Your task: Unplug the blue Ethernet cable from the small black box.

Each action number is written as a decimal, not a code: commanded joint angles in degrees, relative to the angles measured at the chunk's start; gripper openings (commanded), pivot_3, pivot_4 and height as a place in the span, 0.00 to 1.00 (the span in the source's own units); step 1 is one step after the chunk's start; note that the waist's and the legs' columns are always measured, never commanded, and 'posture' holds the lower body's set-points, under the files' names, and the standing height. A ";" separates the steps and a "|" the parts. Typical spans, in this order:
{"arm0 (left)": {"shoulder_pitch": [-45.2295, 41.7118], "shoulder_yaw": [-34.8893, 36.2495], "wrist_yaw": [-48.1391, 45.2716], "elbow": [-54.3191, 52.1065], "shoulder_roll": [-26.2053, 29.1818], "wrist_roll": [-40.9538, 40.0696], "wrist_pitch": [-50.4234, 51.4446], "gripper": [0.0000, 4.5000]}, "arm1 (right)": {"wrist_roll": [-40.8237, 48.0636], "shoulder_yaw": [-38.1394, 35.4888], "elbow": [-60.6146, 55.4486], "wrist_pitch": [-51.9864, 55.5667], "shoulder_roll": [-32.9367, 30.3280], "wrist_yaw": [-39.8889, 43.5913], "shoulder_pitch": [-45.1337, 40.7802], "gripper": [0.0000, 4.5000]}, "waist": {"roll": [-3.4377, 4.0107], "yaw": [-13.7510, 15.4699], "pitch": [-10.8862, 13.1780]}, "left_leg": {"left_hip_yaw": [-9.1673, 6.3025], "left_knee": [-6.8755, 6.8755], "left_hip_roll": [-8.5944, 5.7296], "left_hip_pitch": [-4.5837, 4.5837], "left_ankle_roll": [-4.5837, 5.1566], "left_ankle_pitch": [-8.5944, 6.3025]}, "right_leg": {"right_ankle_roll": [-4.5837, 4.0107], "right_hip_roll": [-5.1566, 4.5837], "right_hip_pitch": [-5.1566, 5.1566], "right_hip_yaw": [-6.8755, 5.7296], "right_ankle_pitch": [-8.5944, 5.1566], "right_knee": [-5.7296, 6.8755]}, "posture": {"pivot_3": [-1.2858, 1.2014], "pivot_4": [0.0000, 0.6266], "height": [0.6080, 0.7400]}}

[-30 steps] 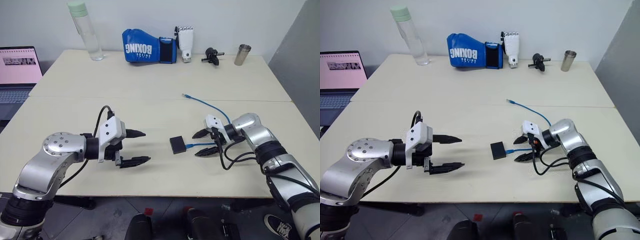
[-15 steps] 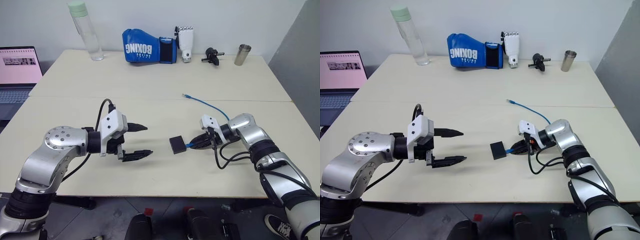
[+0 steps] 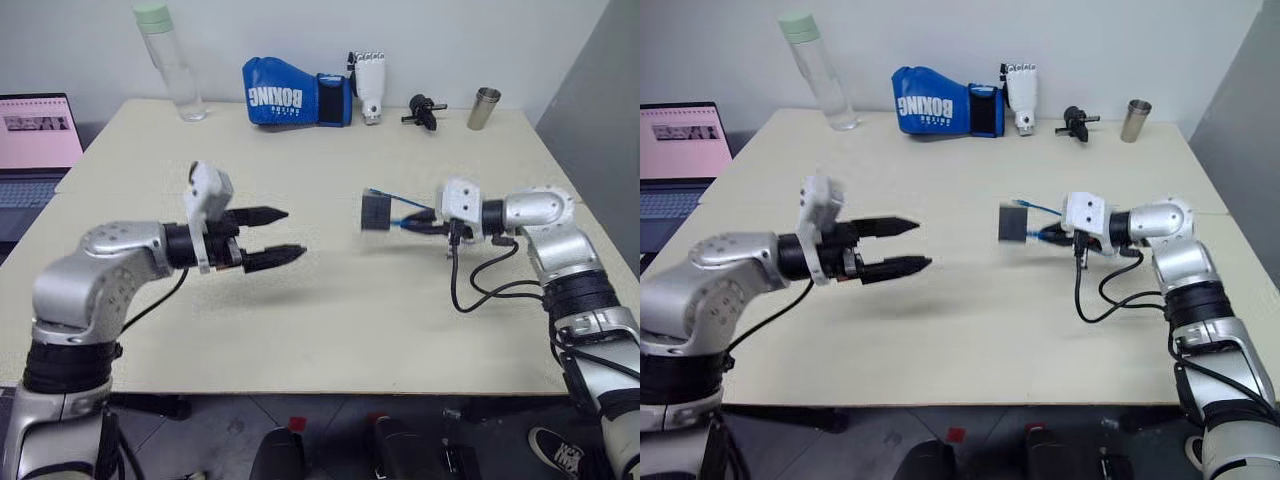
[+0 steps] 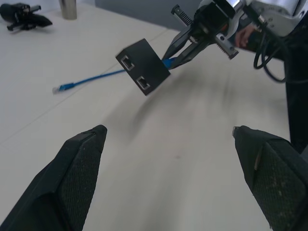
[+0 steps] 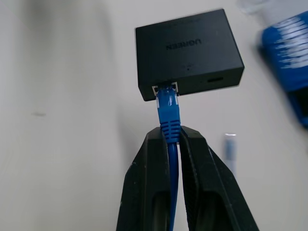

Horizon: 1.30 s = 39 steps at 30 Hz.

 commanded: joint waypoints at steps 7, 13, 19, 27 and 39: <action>-12.65 -4.86 0.89 16.57 -12.11 6.63 -11.48 1.00 | -14.86 0.17 -7.44 -19.09 0.85 -25.09 4.68 0.01 | 0.00 0.16 0.01 | 0.10 0.12 -0.05 -0.04 -0.24 0.14 | 0.03 -0.03 -0.03 0.11 0.03 0.03 | 0.52 0.24 1.00; -16.28 -8.24 -1.92 24.47 -16.51 11.30 -18.73 1.00 | -15.48 0.91 -10.18 -21.44 0.37 -27.62 4.65 0.01 | 0.00 0.11 0.01 | 0.11 0.07 -0.04 -0.03 -0.25 0.14 | 0.02 -0.02 -0.03 0.10 0.03 0.00 | 0.52 0.24 1.00; -19.54 -8.81 -4.12 29.06 -18.67 13.11 -22.27 1.00 | -15.79 2.03 -12.80 -20.86 0.81 -27.93 5.33 0.01 | 0.00 0.14 0.01 | 0.11 0.07 -0.04 -0.04 -0.24 0.14 | 0.02 -0.02 -0.03 0.10 0.03 0.00 | 0.52 0.24 1.00; -20.10 -8.61 -7.36 29.13 -18.82 12.96 -21.74 0.69 | -15.73 2.49 -12.50 -19.82 0.83 -28.13 5.60 0.01 | 0.00 0.13 0.01 | 0.11 0.07 -0.04 -0.03 -0.24 0.14 | 0.02 -0.02 -0.03 0.10 0.03 0.00 | 0.52 0.24 1.00; -18.73 -7.64 -7.88 26.51 -18.64 12.49 -19.89 0.17 | -15.77 2.97 -12.43 -18.67 0.96 -28.38 6.79 0.01 | -0.01 0.14 0.01 | 0.10 0.08 -0.04 -0.04 -0.24 0.14 | 0.03 -0.03 -0.02 0.10 0.03 0.01 | 0.52 0.24 1.00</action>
